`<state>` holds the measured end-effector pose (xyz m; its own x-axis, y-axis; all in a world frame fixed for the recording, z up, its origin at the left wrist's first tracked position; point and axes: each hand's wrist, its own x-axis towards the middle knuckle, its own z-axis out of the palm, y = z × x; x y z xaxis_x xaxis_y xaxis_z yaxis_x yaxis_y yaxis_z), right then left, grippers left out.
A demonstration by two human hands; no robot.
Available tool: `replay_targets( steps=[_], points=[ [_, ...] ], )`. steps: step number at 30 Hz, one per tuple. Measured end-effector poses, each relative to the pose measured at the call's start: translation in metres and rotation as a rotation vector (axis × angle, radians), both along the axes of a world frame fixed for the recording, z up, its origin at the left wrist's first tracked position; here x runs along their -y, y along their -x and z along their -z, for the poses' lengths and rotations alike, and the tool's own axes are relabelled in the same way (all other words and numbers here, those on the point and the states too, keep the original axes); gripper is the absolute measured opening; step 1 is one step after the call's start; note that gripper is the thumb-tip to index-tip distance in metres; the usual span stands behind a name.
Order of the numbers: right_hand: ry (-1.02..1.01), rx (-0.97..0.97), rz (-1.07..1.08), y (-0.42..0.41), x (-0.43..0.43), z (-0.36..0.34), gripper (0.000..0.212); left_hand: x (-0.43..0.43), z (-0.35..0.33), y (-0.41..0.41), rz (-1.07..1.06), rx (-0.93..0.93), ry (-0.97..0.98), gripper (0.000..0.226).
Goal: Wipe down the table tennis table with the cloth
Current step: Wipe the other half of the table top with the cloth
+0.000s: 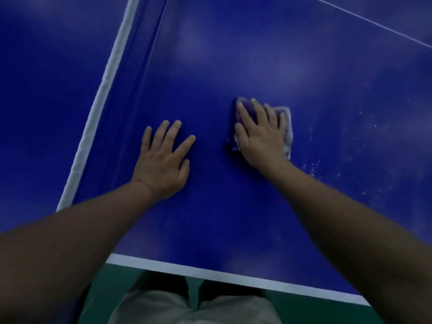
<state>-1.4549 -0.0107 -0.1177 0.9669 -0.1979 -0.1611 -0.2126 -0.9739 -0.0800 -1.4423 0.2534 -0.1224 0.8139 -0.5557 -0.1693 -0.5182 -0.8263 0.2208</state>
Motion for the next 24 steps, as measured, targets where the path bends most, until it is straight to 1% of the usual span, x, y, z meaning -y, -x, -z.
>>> replay_targets(
  steps=[1, 2, 4, 6, 7, 8, 9, 10, 13, 15, 16, 17, 20, 22, 24],
  points=[
    [-0.010, 0.006, 0.072, -0.003, -0.007, 0.001, 0.057, 0.008, -0.002, -0.012, -0.016, 0.004, 0.010, 0.064],
    [-0.010, 0.028, 0.087, 0.010, -0.021, 0.003, 0.057, 0.016, -0.003, -0.022, -0.036, 0.006, 0.023, 0.065],
    [-0.021, 0.041, -0.046, 0.061, -0.060, 0.004, 0.057, 0.031, -0.006, -0.045, -0.058, 0.012, 0.036, 0.065],
    [-0.060, 0.017, -0.237, 0.107, -0.076, 0.004, 0.053, 0.046, -0.007, -0.067, -0.035, 0.013, 0.033, 0.062],
    [-0.071, 0.001, -0.309, 0.110, -0.070, 0.004, 0.051, 0.054, -0.007, -0.076, -0.023, 0.009, 0.029, 0.061],
    [-0.083, -0.005, -0.355, 0.093, -0.052, 0.005, 0.050, 0.063, -0.007, -0.087, -0.013, 0.009, 0.025, 0.061],
    [-0.079, 0.020, -0.345, 0.066, -0.033, 0.006, 0.050, 0.072, -0.006, -0.097, -0.002, 0.012, 0.021, 0.062],
    [-0.048, 0.054, -0.290, 0.034, -0.013, 0.007, 0.052, 0.083, -0.005, -0.108, 0.016, 0.016, 0.020, 0.063],
    [0.000, 0.039, -0.004, -0.056, 0.038, 0.001, 0.055, 0.113, -0.002, -0.137, 0.041, 0.031, 0.041, 0.062],
    [0.004, 0.064, 0.128, -0.072, 0.036, 0.005, 0.056, 0.133, -0.001, -0.158, 0.021, 0.028, 0.066, 0.062],
    [0.014, 0.083, 0.143, -0.063, 0.025, 0.006, 0.056, 0.143, -0.002, -0.169, 0.010, 0.023, 0.079, 0.062],
    [0.008, 0.093, 0.111, -0.044, 0.011, 0.006, 0.056, 0.151, -0.002, -0.179, -0.002, 0.019, 0.090, 0.062],
    [-0.042, 0.064, -0.093, 0.011, -0.013, 0.008, 0.051, 0.174, 0.001, -0.205, 0.007, 0.010, 0.081, 0.061],
    [-0.036, 0.042, -0.163, -0.005, 0.009, 0.007, 0.051, 0.180, 0.005, -0.211, 0.006, -0.001, 0.063, 0.062],
    [-0.005, 0.069, -0.081, -0.055, 0.041, 0.005, 0.052, 0.183, 0.012, -0.211, -0.007, 0.005, 0.064, 0.064]
  ],
)
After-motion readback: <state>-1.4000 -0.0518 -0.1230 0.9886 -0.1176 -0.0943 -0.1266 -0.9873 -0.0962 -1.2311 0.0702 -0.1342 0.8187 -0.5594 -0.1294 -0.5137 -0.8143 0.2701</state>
